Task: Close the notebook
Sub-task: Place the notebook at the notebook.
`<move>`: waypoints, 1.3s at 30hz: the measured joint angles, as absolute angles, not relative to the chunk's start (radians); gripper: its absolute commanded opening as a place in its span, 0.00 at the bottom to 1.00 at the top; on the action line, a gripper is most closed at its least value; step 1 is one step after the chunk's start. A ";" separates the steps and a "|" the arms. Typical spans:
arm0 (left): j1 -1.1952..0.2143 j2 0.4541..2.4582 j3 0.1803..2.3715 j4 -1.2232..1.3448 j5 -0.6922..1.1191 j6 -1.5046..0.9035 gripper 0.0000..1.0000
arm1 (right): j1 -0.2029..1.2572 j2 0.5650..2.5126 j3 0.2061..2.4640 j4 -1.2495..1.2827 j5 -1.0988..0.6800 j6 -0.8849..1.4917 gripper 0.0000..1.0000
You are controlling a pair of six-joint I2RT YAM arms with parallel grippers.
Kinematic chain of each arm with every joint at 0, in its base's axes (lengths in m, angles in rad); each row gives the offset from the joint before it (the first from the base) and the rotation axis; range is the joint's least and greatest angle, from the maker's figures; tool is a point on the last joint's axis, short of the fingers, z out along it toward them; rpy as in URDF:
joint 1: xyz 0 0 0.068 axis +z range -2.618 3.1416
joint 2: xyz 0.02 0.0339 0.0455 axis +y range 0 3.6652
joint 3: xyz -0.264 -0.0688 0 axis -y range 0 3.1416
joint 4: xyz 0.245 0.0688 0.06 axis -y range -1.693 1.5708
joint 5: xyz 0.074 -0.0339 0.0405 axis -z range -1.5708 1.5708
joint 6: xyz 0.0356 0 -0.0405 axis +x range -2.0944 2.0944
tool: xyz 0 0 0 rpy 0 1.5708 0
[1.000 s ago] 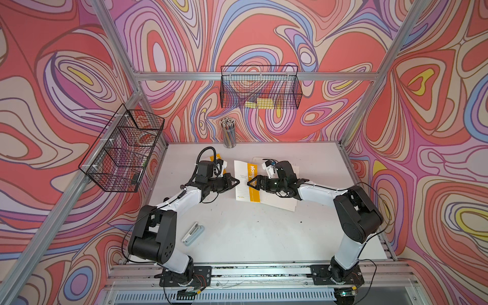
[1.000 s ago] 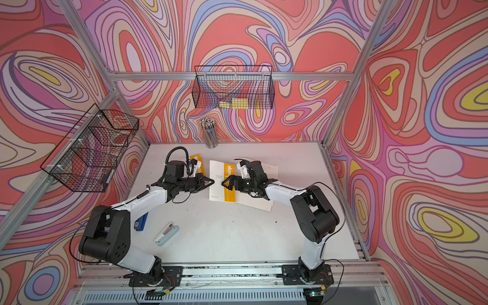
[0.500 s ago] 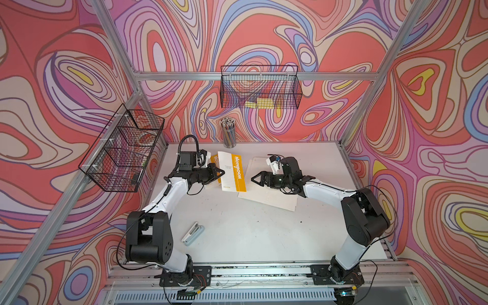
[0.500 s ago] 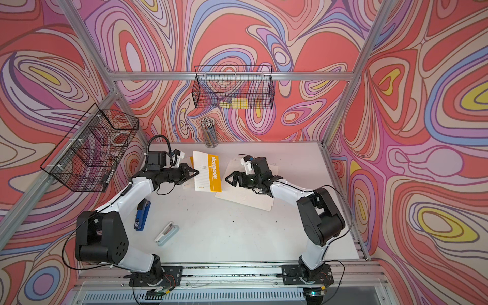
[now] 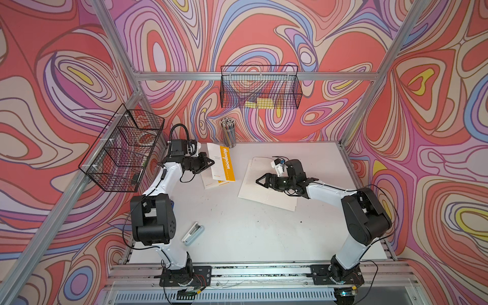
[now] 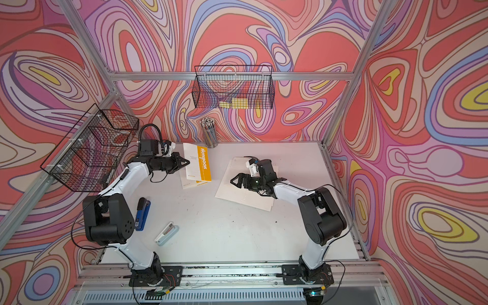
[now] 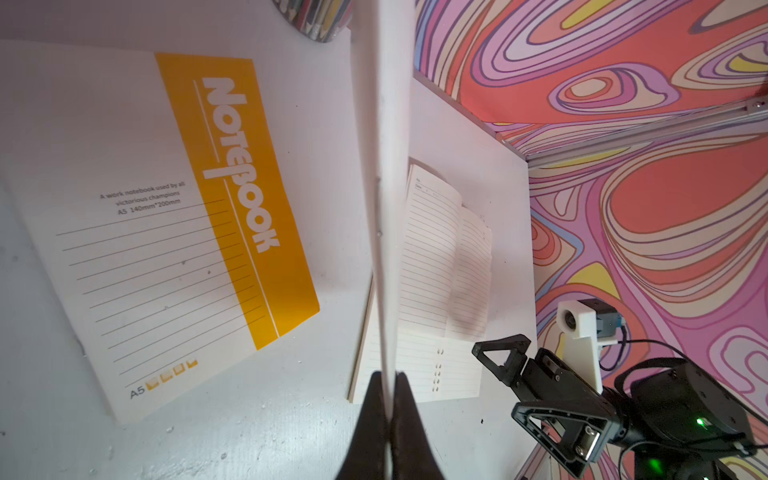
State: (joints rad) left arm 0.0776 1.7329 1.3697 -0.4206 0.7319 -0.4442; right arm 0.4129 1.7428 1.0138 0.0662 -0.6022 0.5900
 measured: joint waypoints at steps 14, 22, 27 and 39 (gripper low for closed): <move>0.117 1.851 1.418 -0.370 0.701 -0.476 0.00 | 0.392 1.732 1.008 0.068 -0.611 0.596 0.98; 0.128 1.908 1.436 -0.355 0.698 -0.483 0.00 | 0.392 1.732 1.008 0.068 -0.615 0.597 0.98; 0.133 1.933 1.449 -0.346 0.697 -0.483 0.00 | 0.392 1.732 1.007 0.068 -0.615 0.600 0.98; 0.138 1.961 1.453 -0.344 0.659 -0.480 0.00 | 0.392 1.732 0.995 0.075 -0.615 0.604 0.98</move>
